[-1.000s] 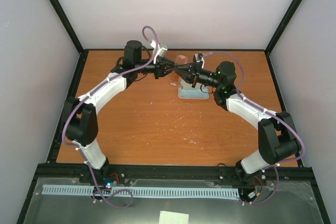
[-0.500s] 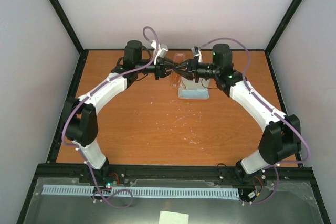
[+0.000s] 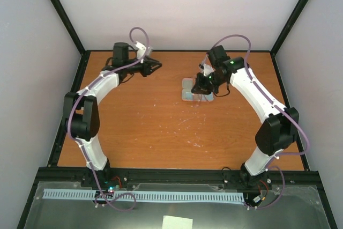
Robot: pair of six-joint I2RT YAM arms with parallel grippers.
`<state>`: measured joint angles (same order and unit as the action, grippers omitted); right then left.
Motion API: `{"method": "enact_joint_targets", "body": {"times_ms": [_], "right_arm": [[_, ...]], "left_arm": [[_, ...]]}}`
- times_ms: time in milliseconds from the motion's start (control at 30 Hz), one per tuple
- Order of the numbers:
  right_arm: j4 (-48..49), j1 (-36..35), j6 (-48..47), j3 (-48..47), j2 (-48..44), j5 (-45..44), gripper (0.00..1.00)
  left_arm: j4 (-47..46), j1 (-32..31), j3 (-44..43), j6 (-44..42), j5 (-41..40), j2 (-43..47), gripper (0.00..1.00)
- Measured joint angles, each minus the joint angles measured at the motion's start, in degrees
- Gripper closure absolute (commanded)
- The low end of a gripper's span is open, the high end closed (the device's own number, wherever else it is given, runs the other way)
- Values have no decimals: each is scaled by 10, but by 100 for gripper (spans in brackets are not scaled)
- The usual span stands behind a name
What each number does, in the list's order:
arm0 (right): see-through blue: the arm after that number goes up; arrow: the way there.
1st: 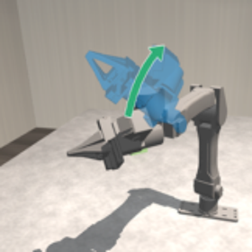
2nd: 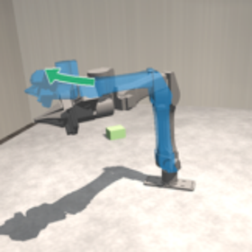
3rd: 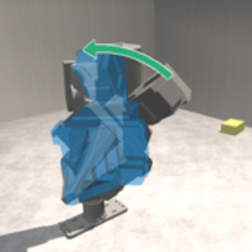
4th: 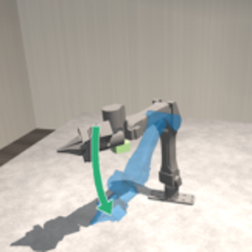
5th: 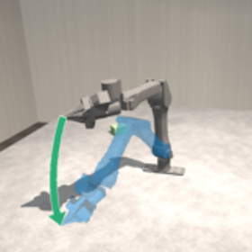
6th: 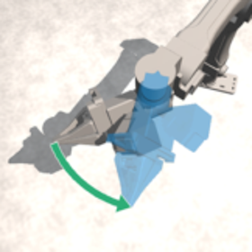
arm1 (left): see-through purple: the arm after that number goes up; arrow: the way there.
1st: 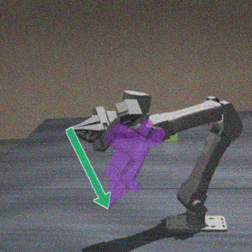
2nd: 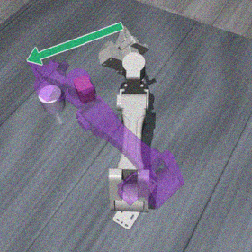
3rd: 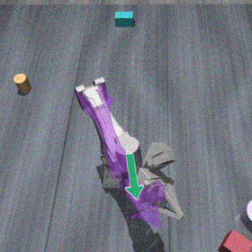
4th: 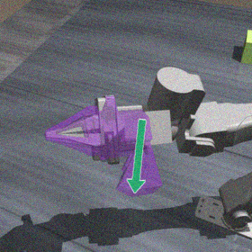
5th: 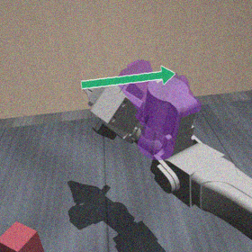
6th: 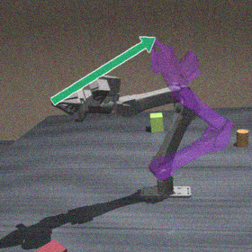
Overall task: Organize the sunglasses
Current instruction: Fold the sunglasses, then place the sunglasses at the center of the board.
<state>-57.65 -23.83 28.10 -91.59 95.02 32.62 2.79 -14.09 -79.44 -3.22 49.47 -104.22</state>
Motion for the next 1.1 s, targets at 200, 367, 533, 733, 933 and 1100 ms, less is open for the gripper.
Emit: {"method": "enact_joint_targets", "body": {"times_ms": [200, 367, 533, 733, 933, 1100], "right_arm": [[-141, 0, -39, 0, 39, -200, 97], [-200, 0, -33, 54, 59, -334, 97], [-223, 0, -20, 123, 87, -421, 97], [-205, 0, -15, 174, 126, -454, 97], [-165, 0, -15, 186, 167, -455, 93], [-158, 0, -17, 189, 174, -458, 77]], "left_arm": [[25, 61, 0, -29, -25, 7, 74], [37, 63, 16, -49, -33, 30, 73], [44, 62, 37, -52, -35, 52, 74], [46, 62, 56, -52, -40, 63, 73], [47, 62, 63, -52, -44, 73, 73], [47, 62, 66, -53, -47, 82, 73]]}}
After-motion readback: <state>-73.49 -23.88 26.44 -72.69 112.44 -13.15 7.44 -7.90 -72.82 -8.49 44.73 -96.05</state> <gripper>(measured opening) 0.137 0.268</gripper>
